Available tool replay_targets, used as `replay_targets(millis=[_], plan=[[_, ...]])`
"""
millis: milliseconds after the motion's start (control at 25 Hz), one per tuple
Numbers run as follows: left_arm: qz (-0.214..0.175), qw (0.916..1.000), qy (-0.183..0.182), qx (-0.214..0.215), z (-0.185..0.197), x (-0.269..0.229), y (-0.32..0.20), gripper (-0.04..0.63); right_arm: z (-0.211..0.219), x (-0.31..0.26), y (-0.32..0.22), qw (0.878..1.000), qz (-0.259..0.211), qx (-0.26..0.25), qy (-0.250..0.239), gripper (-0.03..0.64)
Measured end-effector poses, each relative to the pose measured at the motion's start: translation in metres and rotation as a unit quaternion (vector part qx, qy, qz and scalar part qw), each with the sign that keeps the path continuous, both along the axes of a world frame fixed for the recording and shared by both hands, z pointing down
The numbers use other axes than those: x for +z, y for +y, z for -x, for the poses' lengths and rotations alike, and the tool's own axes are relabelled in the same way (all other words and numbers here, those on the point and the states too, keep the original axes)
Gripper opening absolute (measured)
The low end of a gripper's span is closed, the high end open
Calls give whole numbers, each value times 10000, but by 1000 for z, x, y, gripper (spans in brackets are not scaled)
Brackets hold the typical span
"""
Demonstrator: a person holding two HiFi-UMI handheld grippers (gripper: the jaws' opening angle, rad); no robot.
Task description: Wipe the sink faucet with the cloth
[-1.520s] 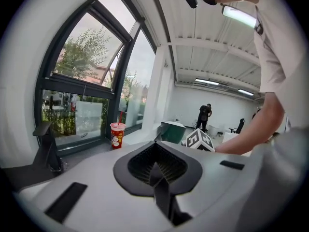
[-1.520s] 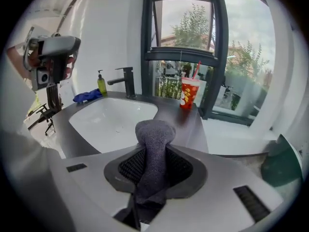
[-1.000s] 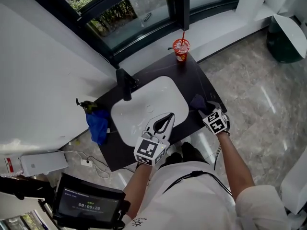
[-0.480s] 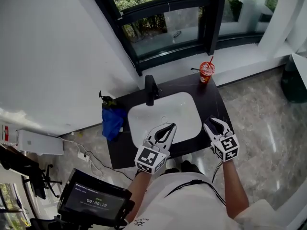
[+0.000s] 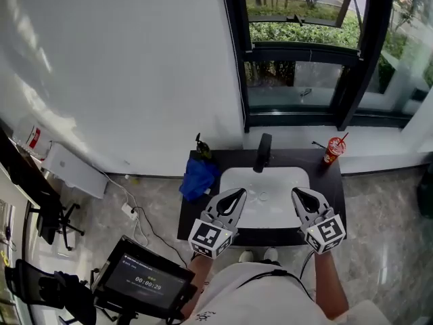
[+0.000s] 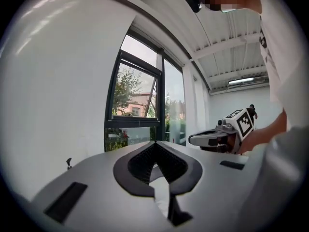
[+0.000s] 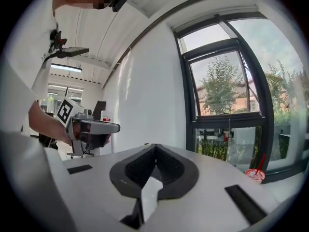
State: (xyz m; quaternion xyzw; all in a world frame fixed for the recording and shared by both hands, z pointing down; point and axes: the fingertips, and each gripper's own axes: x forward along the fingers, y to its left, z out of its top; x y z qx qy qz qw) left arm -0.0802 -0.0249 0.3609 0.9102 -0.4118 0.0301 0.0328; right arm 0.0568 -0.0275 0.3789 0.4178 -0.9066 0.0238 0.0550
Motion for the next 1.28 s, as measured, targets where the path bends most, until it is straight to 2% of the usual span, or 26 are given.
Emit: replay_targets(millis=[120,200,600,800,1080,1280], plan=[[-42,9998,91,-193,19,-5,2,0,10,-7,2,10000,-10,-25,-77,5],[-57,9998,113,-175,21,-4,4,0,12,-7,5,10000,-45,-48,-21,5],[23,9989,201,433,9,12,22,0,12,7,51,9991,139,359,181,5],[0,9982,172,567,0,12,42,0,11,0,81,9994,85,282,159,5],[-192,9987,137,455,-16,-5,96,0,7,-30,134,9997,-236,38,-92,5],[-226,9992,229,254,-42,-7,171,0,-11,-28,209,9995,-233,-130,-149,5]])
